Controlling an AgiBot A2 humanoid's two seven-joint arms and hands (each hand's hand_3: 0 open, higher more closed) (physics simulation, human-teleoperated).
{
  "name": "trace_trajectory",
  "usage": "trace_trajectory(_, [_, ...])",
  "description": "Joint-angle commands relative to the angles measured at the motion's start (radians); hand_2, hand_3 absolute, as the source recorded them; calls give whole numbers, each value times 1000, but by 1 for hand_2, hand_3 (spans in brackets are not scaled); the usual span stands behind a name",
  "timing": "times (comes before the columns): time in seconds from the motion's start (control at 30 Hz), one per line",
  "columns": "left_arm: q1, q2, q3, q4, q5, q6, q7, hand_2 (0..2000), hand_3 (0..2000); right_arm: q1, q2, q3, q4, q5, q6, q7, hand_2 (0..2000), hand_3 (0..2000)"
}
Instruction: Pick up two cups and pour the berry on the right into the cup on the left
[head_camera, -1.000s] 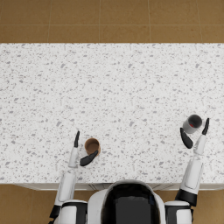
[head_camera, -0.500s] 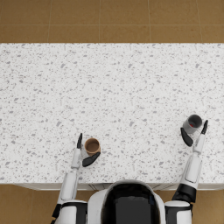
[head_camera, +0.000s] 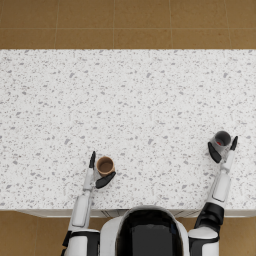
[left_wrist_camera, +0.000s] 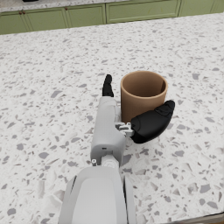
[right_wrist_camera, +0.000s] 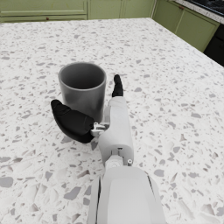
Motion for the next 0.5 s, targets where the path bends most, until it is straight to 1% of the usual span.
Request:
trace_trajectory(0.03, [13,6,-6,2,0,0,0,0,0,31,4,1,11,0,1,0,0,0])
trace_trajectory(0.17, [17,15,-12,10,0,0,0,0,0,45,0,10,-2,0,3,0,0,0])
trace_trajectory(0.2, [27,20,-3,27,0,0,0,0,0,84,5,23,-64,0,3,0,0,0])
trace_trajectory(0.23, [31,23,-4,35,0,0,0,0,0,103,6,25,-100,0,3,0,0,0])
trace_trajectory(0.3, [44,31,-5,53,0,-1,0,0,0,120,7,23,-122,0,2,0,0,0])
trace_trajectory(0.33, [44,33,-1,48,0,-2,0,0,0,139,9,26,-160,0,1,0,0,0])
trace_trajectory(0.37, [44,35,-2,48,0,0,0,0,0,137,8,23,-150,0,-4,1,0,0])
trace_trajectory(0.4, [39,35,-8,41,0,0,0,1361,327,118,4,12,-119,0,0,2,1361,327])
trace_trajectory(0.43, [34,36,-15,34,0,-6,-1,2000,653,120,4,15,-134,1,39,0,2000,653])
trace_trajectory(0.47, [29,37,-17,31,0,-8,1,2000,980,111,3,12,-126,1,82,-2,2000,980])
trace_trajectory(0.5, [29,38,-18,31,0,-9,1,2000,1280,105,3,9,-110,1,109,-2,2000,1280])
